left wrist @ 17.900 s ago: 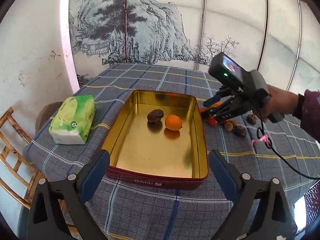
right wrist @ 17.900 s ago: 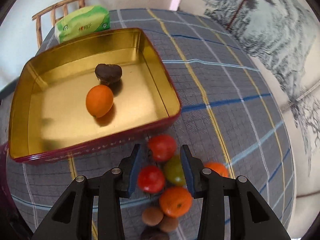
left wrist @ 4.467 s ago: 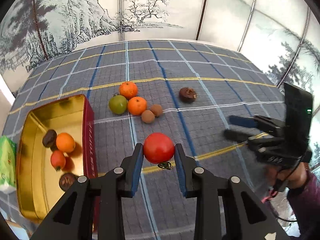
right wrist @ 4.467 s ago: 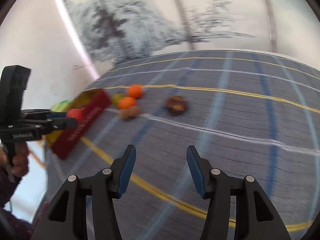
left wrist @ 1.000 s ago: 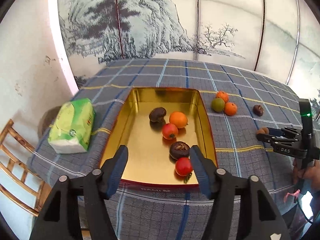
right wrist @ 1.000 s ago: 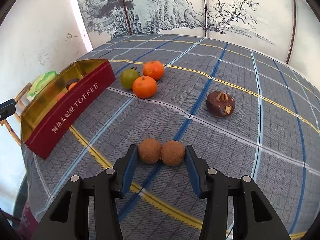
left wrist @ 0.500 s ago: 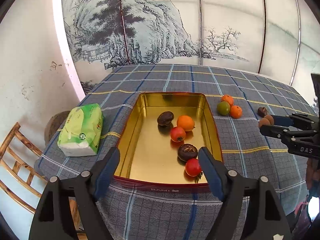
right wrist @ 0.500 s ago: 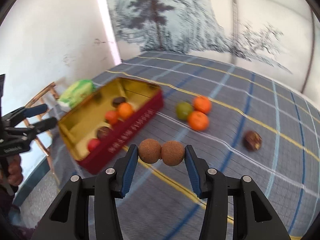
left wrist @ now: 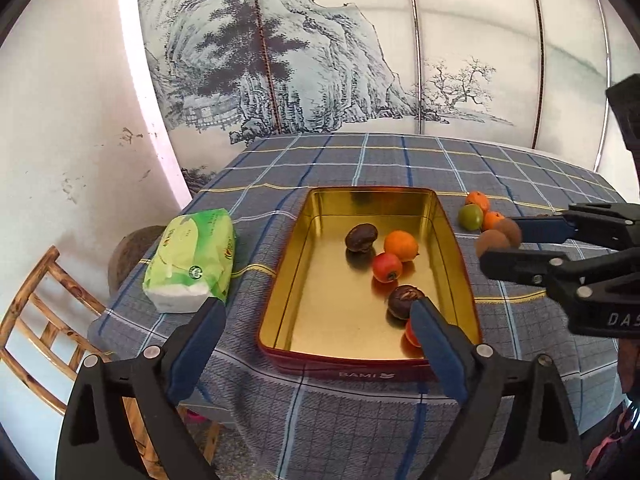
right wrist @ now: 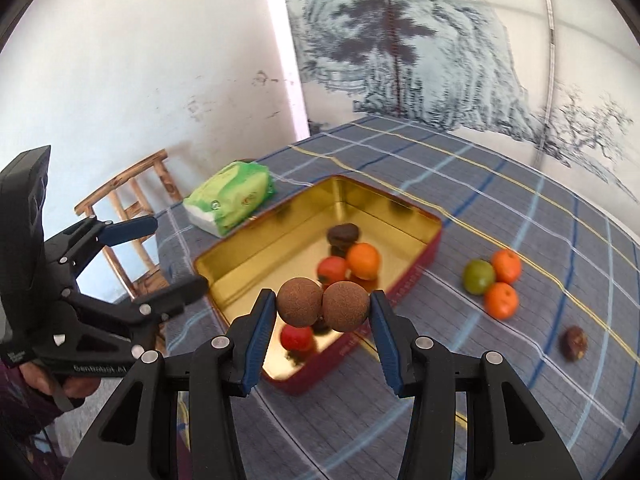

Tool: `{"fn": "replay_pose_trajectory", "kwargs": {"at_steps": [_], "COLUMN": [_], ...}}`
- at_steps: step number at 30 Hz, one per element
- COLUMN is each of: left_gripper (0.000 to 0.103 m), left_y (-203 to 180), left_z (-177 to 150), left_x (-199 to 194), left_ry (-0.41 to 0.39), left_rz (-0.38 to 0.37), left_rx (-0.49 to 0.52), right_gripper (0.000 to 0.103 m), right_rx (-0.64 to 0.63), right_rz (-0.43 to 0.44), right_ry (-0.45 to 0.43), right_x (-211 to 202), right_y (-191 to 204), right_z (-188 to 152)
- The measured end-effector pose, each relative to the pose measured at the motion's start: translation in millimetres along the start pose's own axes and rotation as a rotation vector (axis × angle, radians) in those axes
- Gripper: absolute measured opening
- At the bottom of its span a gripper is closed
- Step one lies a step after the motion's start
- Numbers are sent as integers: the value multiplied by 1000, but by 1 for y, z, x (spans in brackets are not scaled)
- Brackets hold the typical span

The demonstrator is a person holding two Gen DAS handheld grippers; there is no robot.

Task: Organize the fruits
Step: 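Carry the two brown kiwis into the gold tray and open the right gripper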

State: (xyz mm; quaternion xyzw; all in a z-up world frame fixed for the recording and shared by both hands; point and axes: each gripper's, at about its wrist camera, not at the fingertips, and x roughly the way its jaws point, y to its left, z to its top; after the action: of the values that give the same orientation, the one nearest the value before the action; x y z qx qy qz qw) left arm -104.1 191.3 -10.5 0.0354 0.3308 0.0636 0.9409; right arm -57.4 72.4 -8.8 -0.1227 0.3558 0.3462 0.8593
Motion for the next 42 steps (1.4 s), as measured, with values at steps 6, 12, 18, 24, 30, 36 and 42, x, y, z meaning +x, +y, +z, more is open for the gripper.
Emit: {"fn": "replay_pose_trajectory", "kwargs": {"at_steps": [6,12,18,24,30,36,42], "left_gripper": [94,95,96,97,97,97,97], "left_y": [10,15,17,21,27,32,37], "left_z": [-4,-8,-11,-13,-15,-19,-22], "left_x": [0,0,0,1,4,7,11], "left_ry": [0,3,0,2,4,15,26], "left_rz": [18,40,62,71,81,87,88], "left_rx": [-11,-9,3,2,0,-7,-18], "right_gripper": [49,49,49,49,49,49,49], "right_rx": [-21,-40,-61,-63,-55,-52,-45], "right_rz": [36,57,55,47,39,32,29], "right_ry": [30,70,115,155,183,213,228], "right_x": [21,43,69,92,108,122,130], "right_y": [15,27,36,36,34,35,37], "right_z": [9,18,26,32,34,34,34]}}
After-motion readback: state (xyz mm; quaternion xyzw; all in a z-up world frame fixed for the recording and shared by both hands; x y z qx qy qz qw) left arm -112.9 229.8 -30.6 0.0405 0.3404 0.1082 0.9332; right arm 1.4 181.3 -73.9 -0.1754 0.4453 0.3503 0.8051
